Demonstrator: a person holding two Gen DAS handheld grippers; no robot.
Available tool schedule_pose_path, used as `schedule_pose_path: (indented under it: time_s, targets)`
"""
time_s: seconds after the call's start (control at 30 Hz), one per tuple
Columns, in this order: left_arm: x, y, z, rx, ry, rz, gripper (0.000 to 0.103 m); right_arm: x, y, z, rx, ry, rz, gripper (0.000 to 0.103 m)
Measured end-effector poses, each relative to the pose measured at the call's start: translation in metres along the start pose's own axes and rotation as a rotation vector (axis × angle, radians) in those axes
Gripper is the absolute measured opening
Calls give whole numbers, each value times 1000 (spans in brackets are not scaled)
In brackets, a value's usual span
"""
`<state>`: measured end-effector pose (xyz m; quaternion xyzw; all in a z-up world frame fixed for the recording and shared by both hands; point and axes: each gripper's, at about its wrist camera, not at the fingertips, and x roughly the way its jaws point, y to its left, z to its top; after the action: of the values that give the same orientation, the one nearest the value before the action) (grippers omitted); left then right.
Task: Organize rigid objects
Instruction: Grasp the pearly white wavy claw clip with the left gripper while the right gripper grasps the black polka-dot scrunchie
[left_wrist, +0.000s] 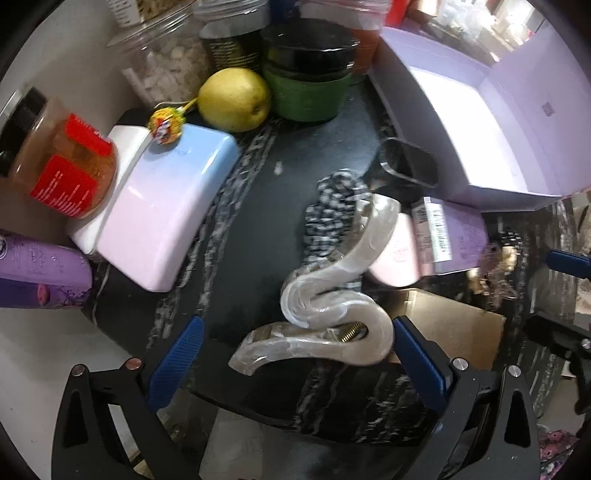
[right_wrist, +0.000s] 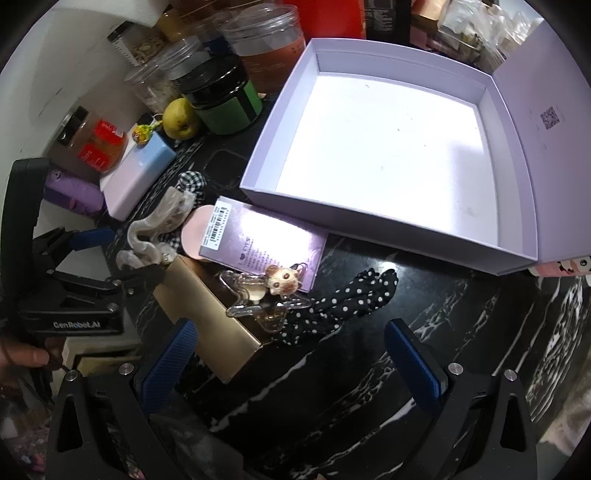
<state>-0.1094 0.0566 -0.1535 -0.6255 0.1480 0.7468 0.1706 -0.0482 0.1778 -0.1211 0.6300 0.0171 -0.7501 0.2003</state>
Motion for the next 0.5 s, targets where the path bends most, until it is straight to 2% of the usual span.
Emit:
schedule_pose_path:
  time_s: [0.07,0.2,0.27,0.4,0.5]
  targets:
    - [4,3,0,0,9,8,98,1,-1,0,3,3,0,103]
    - [12,6,-1,-1,24,3,98,6,-3,-1,12,18,-3,103]
    - [16,4,-2,2,34,-13,90,7,-4,-1,18,21,-3,103]
    - [22,0,-7,4,55,-42,83,8,-4,1,24,21,-6,103]
    - [24,-5,-12,18,55,-49,72,8,-5,2,27,19,-12,103]
